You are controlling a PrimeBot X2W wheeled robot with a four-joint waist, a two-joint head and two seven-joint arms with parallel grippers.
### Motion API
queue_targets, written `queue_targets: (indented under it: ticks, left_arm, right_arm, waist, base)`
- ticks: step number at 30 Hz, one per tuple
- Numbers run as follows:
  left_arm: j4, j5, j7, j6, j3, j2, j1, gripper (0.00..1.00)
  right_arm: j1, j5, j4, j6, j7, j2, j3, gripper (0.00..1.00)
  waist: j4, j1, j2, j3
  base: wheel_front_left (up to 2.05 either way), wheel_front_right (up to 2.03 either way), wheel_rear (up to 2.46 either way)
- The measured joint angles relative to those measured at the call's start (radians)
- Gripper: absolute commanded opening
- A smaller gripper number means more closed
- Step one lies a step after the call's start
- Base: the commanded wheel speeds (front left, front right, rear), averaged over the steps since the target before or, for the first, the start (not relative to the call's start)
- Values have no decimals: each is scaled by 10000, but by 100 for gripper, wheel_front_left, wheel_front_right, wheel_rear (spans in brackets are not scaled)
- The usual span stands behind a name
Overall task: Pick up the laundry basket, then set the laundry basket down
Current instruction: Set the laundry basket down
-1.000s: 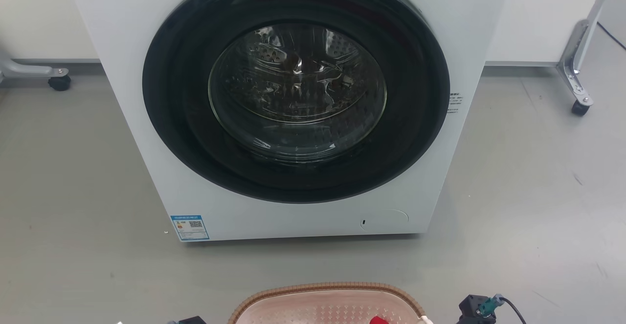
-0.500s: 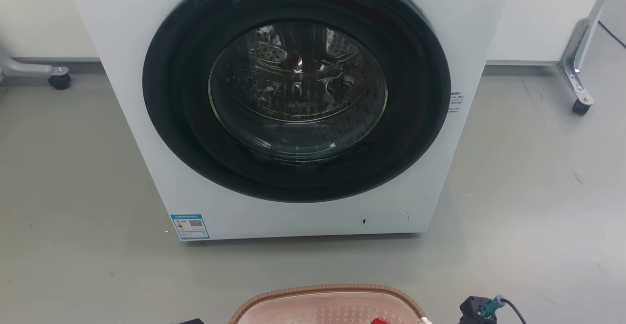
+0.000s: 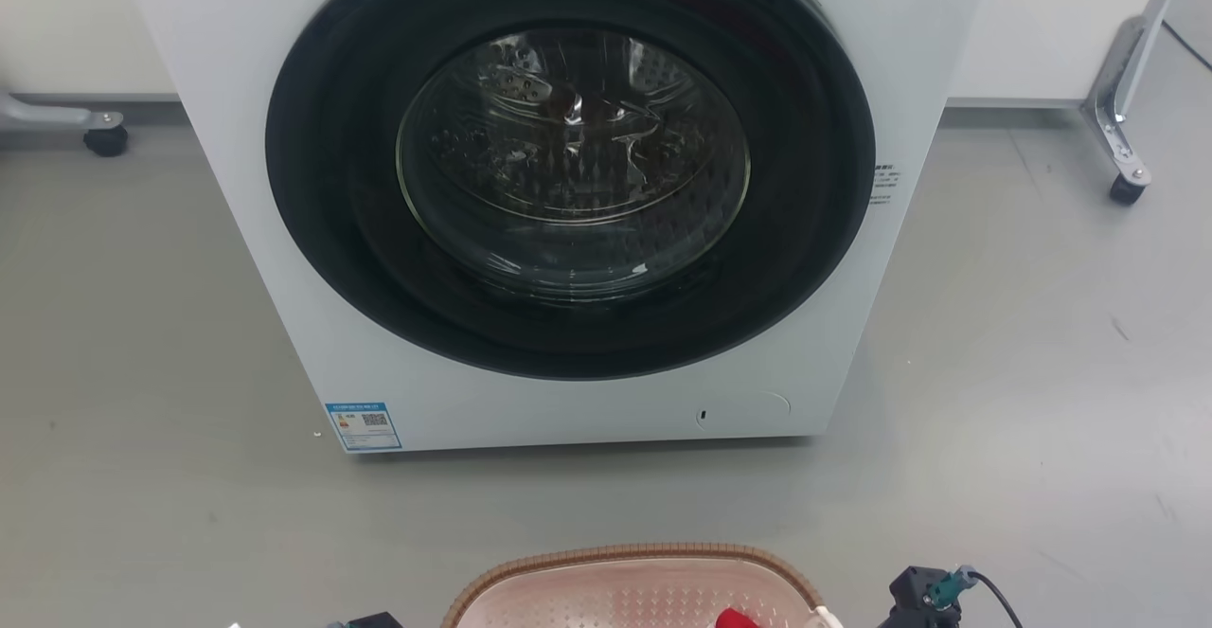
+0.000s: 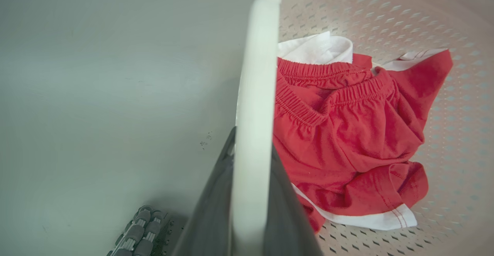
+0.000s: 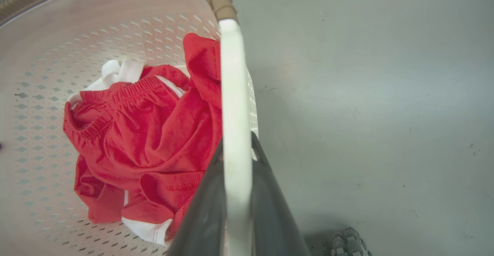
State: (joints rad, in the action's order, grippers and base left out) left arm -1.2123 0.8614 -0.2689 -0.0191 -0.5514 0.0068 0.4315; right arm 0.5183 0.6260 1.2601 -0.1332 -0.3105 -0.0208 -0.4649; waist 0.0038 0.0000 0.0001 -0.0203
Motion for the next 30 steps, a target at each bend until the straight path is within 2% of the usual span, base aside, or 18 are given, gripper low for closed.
queue_targets:
  ticks: [14, 30]
  left_arm:
    - [316, 13, 466, -165, -146, 29, 808, 0]
    - [426, -96, 1317, -339, -142, 19, 2555, 0]
  right_arm:
    - [893, -6, -88, 100, 499, -117, 50, 0]
    - [2586, -104, -500, 205, 1313, -374, 104, 0]
  waist:
    - [-91, 3, 0, -1173]
    - [-208, 3, 1, -3303]
  base:
    - [0, 0, 0]
    - [0, 0, 0]
